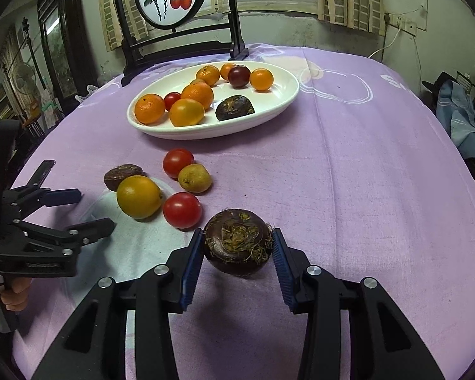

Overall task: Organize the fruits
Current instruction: 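Grasp another passion fruit with the right tool while the left tool grasps a brown date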

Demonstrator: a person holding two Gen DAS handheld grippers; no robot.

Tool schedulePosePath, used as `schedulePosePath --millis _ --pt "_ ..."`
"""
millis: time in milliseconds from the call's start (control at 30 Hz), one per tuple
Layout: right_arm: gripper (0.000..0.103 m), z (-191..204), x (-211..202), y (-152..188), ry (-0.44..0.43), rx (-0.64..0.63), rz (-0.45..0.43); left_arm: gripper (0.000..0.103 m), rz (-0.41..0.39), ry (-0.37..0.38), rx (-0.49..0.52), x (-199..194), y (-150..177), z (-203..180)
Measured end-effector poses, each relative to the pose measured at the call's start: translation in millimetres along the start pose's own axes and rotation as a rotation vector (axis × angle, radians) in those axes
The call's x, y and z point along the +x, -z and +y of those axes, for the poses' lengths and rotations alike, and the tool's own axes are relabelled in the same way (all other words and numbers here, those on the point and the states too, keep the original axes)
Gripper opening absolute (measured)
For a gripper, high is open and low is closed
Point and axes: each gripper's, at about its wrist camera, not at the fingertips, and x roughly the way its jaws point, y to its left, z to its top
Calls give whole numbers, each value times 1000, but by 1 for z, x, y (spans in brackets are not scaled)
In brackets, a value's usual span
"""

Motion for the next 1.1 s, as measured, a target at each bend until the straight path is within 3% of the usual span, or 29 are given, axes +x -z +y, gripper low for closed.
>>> schedulePosePath --millis 267,333,400,433,533,767,933,1100 --pt "44 -4 -2 -1 -44 25 0 73 -14 0 98 17 -37 -4" --pt "44 -6 -2 -1 -45 30 -1 67 -25 7 103 21 -44 -5" --pt "44 -8 -2 -1 -53 39 -2 36 -30 63 102 20 -47 -9" --pt "44 -9 -2 -1 -62 45 -5 32 -36 56 111 18 -46 -12" --pt "44 -9 -6 -2 -76 48 -23 31 -50 14 121 16 -40 -20" --pt "44 -3 -17 -3 -99 40 -81 31 -68 48 57 -11 -30 -9" --pt "43 8 -42 -12 -133 22 -180 31 -143 84 10 -45 -35 2" --pt "43 17 -49 -45 -107 -41 -210 31 -242 76 -20 -67 -62 8"
